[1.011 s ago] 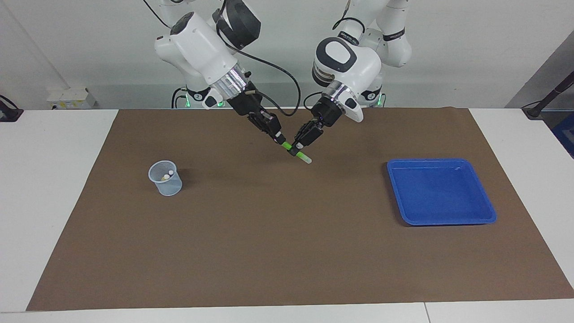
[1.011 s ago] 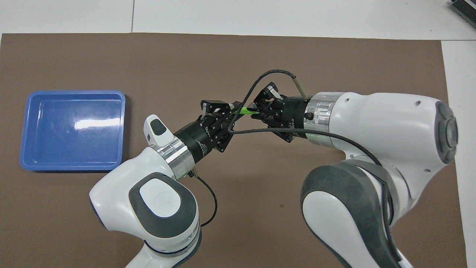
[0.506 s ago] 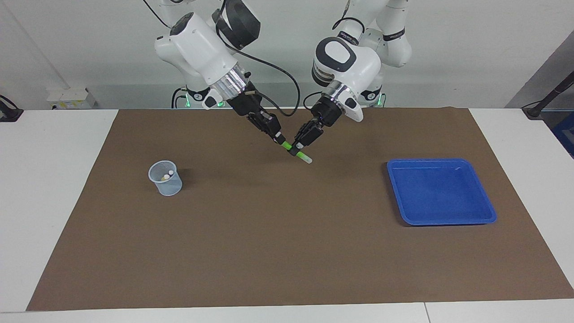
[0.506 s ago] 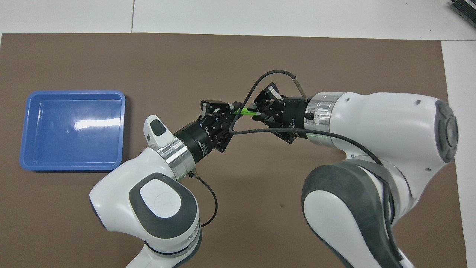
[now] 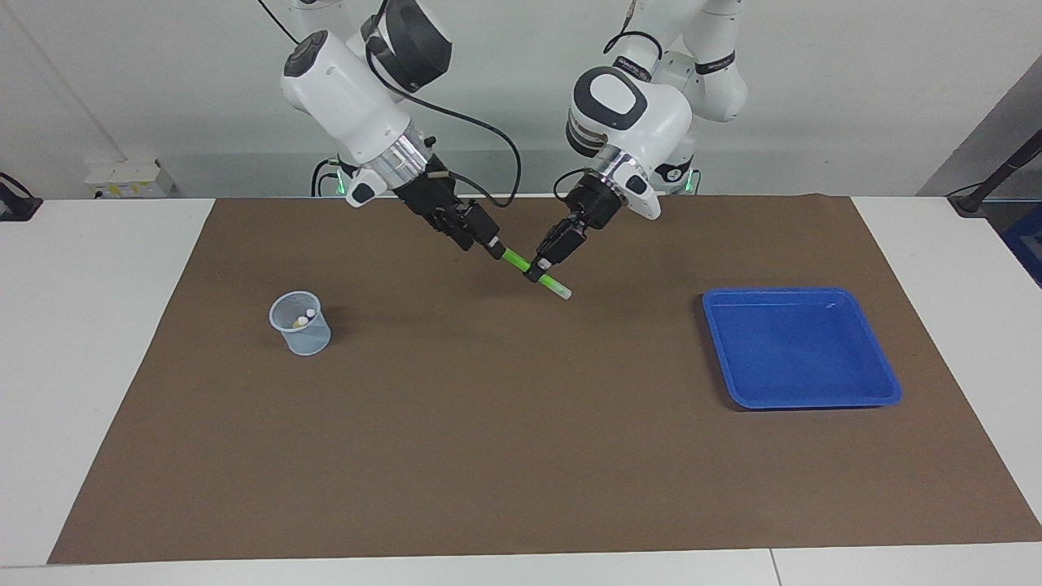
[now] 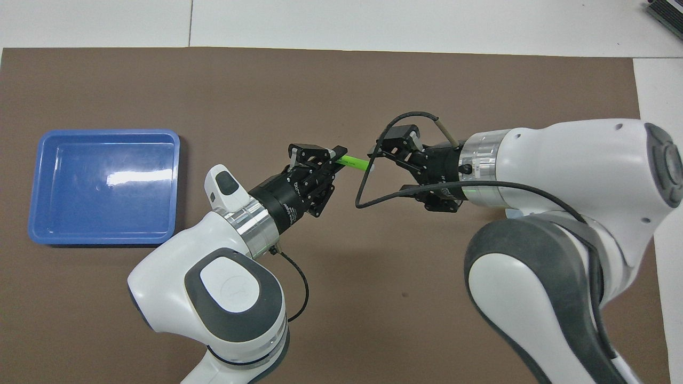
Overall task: Right arm passes pens to left for tray arrangement
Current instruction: 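Open the right gripper and withdraw it toward the white cup, then carry the green pen over the blue tray with the left gripper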
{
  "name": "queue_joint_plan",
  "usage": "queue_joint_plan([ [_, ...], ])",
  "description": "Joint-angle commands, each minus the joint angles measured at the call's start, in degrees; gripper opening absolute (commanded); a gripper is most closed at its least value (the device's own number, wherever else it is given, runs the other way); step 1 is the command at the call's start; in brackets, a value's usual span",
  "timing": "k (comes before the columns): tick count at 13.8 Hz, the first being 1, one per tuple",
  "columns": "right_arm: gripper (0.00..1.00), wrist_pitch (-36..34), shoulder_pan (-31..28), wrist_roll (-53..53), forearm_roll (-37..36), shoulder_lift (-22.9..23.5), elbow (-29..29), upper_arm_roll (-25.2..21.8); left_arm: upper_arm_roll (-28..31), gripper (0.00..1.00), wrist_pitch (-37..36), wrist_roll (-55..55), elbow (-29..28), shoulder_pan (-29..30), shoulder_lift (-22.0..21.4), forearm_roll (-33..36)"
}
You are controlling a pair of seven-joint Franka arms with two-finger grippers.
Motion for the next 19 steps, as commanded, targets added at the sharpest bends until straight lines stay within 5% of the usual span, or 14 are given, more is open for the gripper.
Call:
queue_joint_plan([
  [1,1.00,-6.64,-4.00,-10.66,-6.24,-1.71,-0.64,0.25,0.51,0.00,1.06,3.47,-1.96,-0.89,-1.72,-0.36],
  [6,1.00,-14.65,-9.36,-25.43,-16.10,-2.85,-1.25,0.25,0.60,0.00,1.06,12.15,-5.90,-0.89,-3.47,-0.36],
  [15,1.00,-10.71,-17.54,-49.53,-30.25,-2.24,-8.54,0.34,1.04,0.00,0.27,19.56,-11.89,1.92,-6.72,-0.09],
  [19,1.00,-7.82,-18.68,-52.18,-33.77,-0.92,-11.62,0.34,1.65,0.00,-13.60,16.92,-15.49,9.30,-10.15,-0.10],
])
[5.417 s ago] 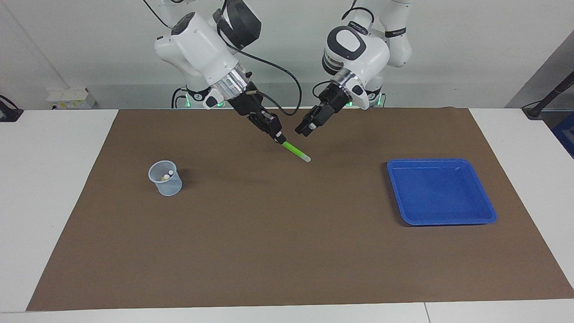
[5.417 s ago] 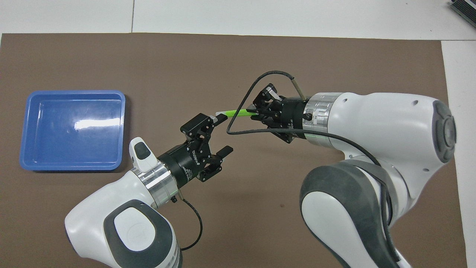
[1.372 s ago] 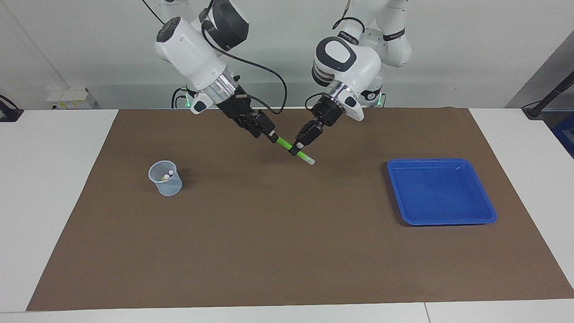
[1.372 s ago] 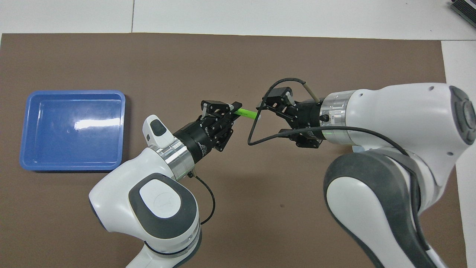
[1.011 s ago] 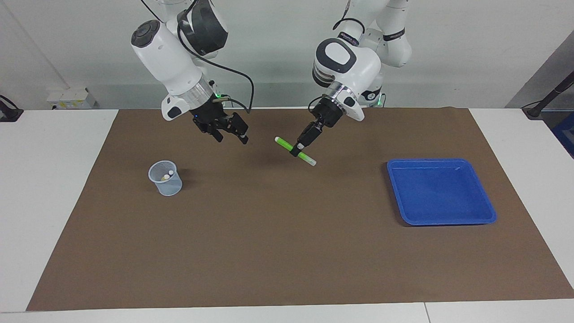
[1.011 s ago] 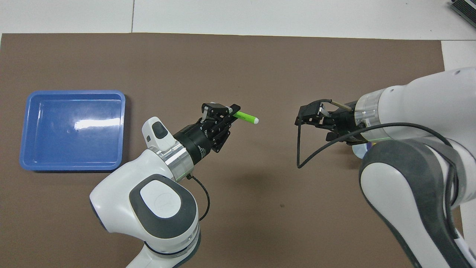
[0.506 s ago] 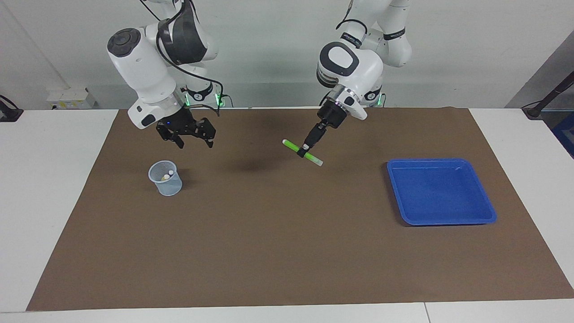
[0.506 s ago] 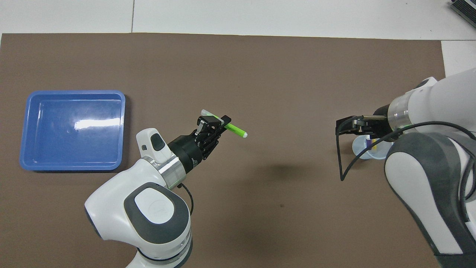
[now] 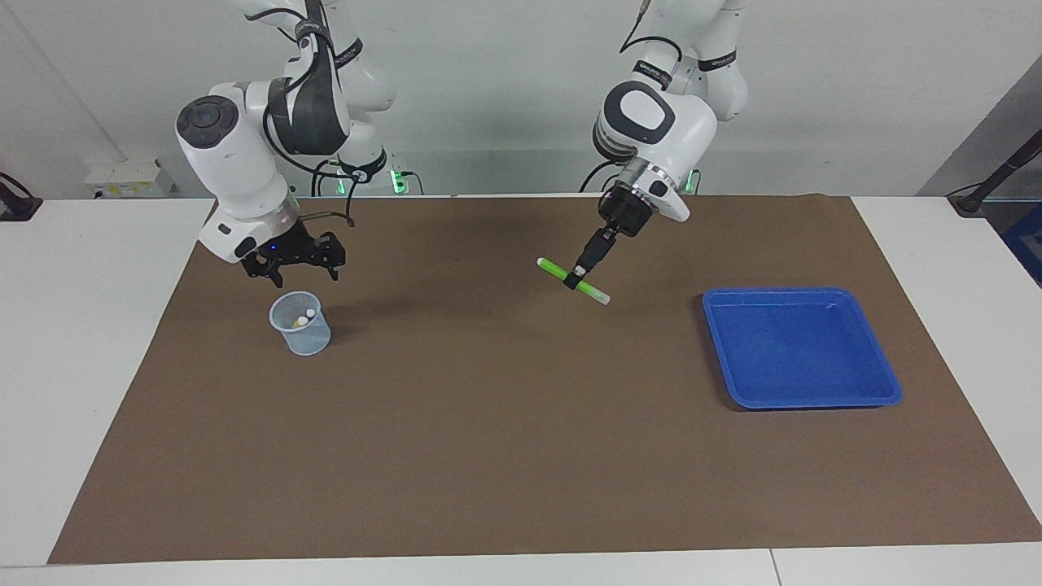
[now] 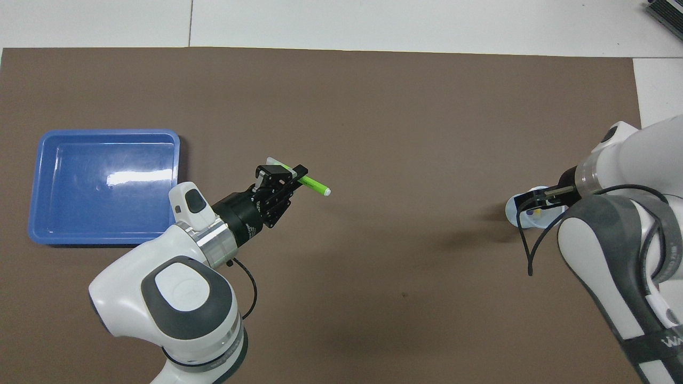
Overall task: Right arm passes pens to left for tray arrangement
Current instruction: 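Carry the green pen over the blue tray with the left gripper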
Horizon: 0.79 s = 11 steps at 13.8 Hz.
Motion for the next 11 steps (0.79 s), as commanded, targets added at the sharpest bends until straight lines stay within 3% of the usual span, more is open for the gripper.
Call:
queue_joint_plan([
  [1,0.92,3.83,-1.46,-1.69,-2.15,0.89,-2.55,0.61,0.30,0.00,-6.05,-0.51,-3.41,3.25,-3.90,0.01],
  [6,0.57,8.32,-1.73,-1.16,-2.41,4.06,-2.38,0.61,0.48,0.00,-11.85,-0.68,-3.59,6.67,-4.60,2.90],
  [9,0.53,9.56,-1.73,-1.16,-2.41,5.99,-1.24,0.61,0.48,0.00,-16.14,-0.95,-4.29,8.77,-4.86,10.00],
  [11,0.53,10.61,-1.73,-1.07,-2.41,6.61,-1.33,0.61,0.30,0.00,-21.15,-2.43,-5.52,10.97,-5.57,19.72],
])
